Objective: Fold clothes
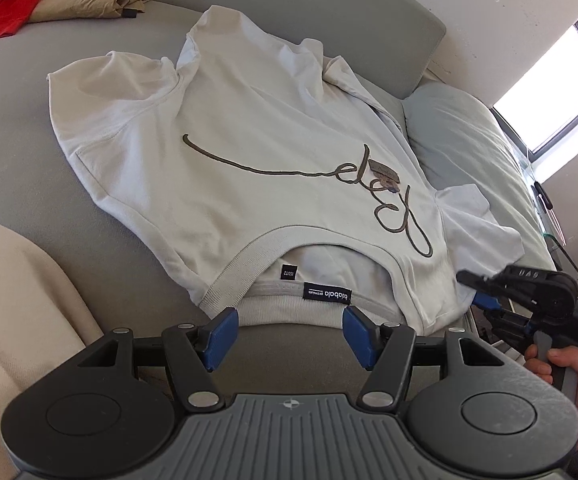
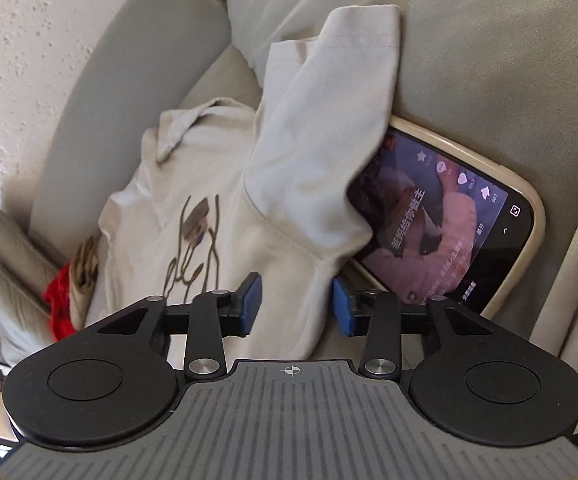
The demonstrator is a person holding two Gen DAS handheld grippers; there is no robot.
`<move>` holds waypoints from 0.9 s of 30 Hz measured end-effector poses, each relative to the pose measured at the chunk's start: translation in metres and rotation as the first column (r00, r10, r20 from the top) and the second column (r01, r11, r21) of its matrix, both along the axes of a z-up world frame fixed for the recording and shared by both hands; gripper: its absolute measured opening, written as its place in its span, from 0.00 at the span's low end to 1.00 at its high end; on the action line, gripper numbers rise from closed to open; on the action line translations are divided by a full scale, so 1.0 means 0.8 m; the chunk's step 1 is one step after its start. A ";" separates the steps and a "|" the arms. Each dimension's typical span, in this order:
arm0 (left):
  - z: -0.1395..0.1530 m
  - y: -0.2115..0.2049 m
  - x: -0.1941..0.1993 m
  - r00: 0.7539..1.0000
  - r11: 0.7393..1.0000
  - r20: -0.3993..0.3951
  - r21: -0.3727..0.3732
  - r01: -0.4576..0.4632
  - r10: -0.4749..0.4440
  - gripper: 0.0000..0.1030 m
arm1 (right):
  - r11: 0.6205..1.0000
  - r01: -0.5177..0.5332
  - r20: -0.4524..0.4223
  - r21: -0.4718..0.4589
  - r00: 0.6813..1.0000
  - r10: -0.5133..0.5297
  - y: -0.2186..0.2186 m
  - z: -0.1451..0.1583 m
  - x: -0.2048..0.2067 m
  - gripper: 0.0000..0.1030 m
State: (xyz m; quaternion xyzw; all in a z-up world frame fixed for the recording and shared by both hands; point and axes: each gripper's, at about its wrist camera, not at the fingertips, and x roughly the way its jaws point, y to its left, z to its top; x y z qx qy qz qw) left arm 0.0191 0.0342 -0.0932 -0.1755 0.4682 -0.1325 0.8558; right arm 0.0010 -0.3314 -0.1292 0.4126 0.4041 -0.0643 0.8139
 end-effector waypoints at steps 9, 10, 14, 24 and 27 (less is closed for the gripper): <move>0.028 0.109 0.016 0.942 0.945 0.075 -0.035 -0.324 0.326 0.55 | 0.981 -0.110 -0.175 -0.162 0.981 0.081 0.003 0.030 -0.012 0.18; 0.030 0.126 0.022 0.924 0.928 0.080 -0.043 -0.371 0.373 0.55 | 0.982 -0.132 -0.155 -0.135 0.982 0.111 0.007 0.037 -0.015 0.21; 0.020 0.185 0.068 0.849 0.849 0.049 -0.078 -0.522 0.526 0.52 | 0.970 -0.215 -0.042 -0.114 0.977 0.211 0.031 0.076 -0.026 0.59; -0.053 0.261 0.173 0.850 0.750 -0.171 -0.407 -0.522 0.499 0.36 | 0.898 -0.401 0.109 -0.179 0.899 0.424 0.105 0.147 -0.009 0.63; -0.069 0.265 0.190 0.878 0.724 -0.195 -0.504 -0.471 0.436 0.36 | 0.887 -0.413 0.091 -0.208 0.895 0.438 0.114 0.151 -0.008 0.63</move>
